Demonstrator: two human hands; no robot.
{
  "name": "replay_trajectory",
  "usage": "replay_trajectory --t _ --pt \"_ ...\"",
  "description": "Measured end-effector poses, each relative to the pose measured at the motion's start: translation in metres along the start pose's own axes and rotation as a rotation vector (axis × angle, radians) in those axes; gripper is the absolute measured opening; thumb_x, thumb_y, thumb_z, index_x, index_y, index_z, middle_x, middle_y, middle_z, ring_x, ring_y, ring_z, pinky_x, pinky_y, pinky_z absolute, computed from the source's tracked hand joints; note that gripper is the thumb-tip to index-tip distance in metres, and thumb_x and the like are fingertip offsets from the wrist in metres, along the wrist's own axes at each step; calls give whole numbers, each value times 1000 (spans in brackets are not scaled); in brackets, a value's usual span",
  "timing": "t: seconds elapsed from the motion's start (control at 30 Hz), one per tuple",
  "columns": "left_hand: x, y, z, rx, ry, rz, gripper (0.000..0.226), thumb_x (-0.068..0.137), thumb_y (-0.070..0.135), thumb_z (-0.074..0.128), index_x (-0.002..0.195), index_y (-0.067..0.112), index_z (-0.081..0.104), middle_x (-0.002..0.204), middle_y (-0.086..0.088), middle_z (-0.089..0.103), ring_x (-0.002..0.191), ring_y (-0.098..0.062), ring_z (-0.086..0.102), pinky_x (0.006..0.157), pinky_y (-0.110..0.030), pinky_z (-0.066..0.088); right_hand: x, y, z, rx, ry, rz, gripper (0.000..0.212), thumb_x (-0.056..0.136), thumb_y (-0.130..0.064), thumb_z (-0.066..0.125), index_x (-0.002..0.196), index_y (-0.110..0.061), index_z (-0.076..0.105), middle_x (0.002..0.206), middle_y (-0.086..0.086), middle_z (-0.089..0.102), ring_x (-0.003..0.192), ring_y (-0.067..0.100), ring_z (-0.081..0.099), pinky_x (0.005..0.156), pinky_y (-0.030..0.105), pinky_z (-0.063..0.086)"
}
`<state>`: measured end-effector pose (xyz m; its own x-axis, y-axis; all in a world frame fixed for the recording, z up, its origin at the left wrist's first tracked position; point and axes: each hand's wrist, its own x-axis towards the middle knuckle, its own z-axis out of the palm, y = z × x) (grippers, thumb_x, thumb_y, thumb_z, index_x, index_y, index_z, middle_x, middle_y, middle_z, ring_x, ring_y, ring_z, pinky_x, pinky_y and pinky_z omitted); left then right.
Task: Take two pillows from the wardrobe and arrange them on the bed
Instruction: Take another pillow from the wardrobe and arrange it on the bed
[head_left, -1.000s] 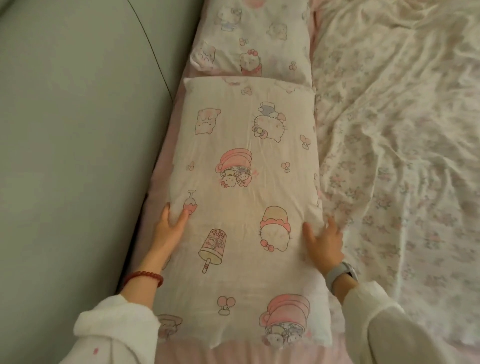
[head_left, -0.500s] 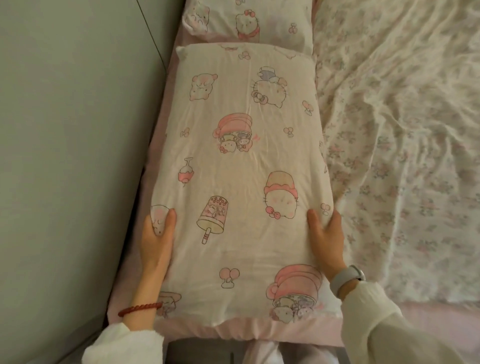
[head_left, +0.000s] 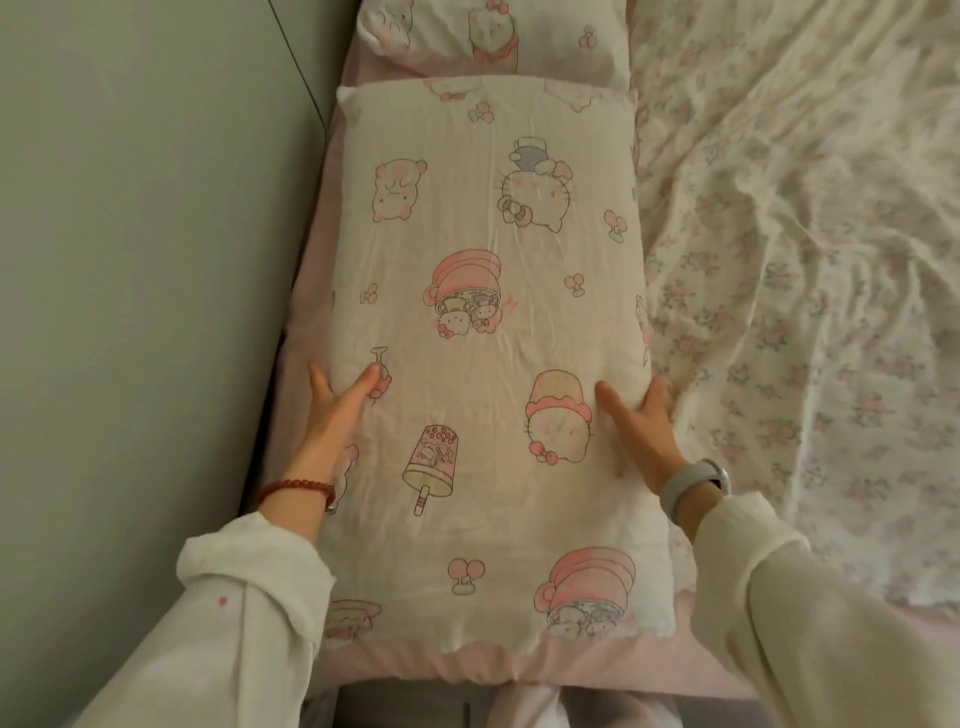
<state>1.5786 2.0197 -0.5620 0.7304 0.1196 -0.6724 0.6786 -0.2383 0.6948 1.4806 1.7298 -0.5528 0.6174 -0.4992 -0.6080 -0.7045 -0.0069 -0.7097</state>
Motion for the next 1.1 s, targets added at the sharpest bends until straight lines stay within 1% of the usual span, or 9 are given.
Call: replay_trajectory --t 0.07,0.17,0.37,0.6,0.67,0.77,0.93,1.03,1.1 --pt "4 12 9 0 53 115 44 84 26 60 124 21 45 111 -2 62 104 -22 59 93 -42 48 0 -6 11 -45 138 -14 48 78 -37 57 120 -20 40 112 1 58 104 28 57 83 42 51" --pt "4 26 16 23 174 264 25 90 15 49 115 17 53 86 8 61 77 -4 59 68 -18 46 -4 -16 26 -115 261 -98 35 82 -37 45 111 -19 37 98 -2 55 94 29 56 83 45 47" --pt "7 45 17 -19 263 424 11 92 11 45 95 15 54 75 10 56 59 15 55 58 -8 43 -9 -38 28 -11 344 -307 24 92 -20 40 111 -7 36 101 9 52 89 28 51 79 37 39" --pt "18 39 23 176 237 392 26 91 25 47 114 13 54 78 15 59 70 5 58 67 -19 47 9 -29 15 -69 249 -191 39 91 -26 45 123 -7 34 117 12 53 103 31 53 91 45 45" --pt "21 32 18 168 170 304 39 88 38 51 123 19 47 92 11 63 89 -13 61 82 -34 50 16 -24 9 -107 222 -128 43 87 -32 48 121 -9 37 114 10 55 104 32 54 87 42 45" --pt "23 17 1 137 11 118 64 79 59 55 132 29 38 123 -3 58 112 -32 55 73 -32 52 15 -13 1 -95 144 -169 48 84 -37 54 124 -14 39 112 1 54 104 25 55 83 34 42" --pt "-14 -25 -9 218 -17 71 86 68 75 52 138 35 22 137 -1 47 120 -26 48 102 -46 39 -16 19 -10 -87 50 -72 53 78 -54 54 121 -32 33 113 -6 56 93 15 59 77 33 47" --pt "-28 -38 -10 272 75 130 88 64 76 51 137 38 21 138 0 47 120 -25 48 102 -51 39 -33 25 -8 -135 118 -138 48 81 -51 50 124 -39 31 101 -23 56 89 7 59 76 33 48" --pt "-34 -45 -11 306 94 159 87 64 77 50 136 41 18 140 0 44 121 -25 47 101 -52 39 -41 30 -8 -187 127 -153 54 80 -55 44 128 -46 22 114 -14 58 97 15 59 84 40 50"
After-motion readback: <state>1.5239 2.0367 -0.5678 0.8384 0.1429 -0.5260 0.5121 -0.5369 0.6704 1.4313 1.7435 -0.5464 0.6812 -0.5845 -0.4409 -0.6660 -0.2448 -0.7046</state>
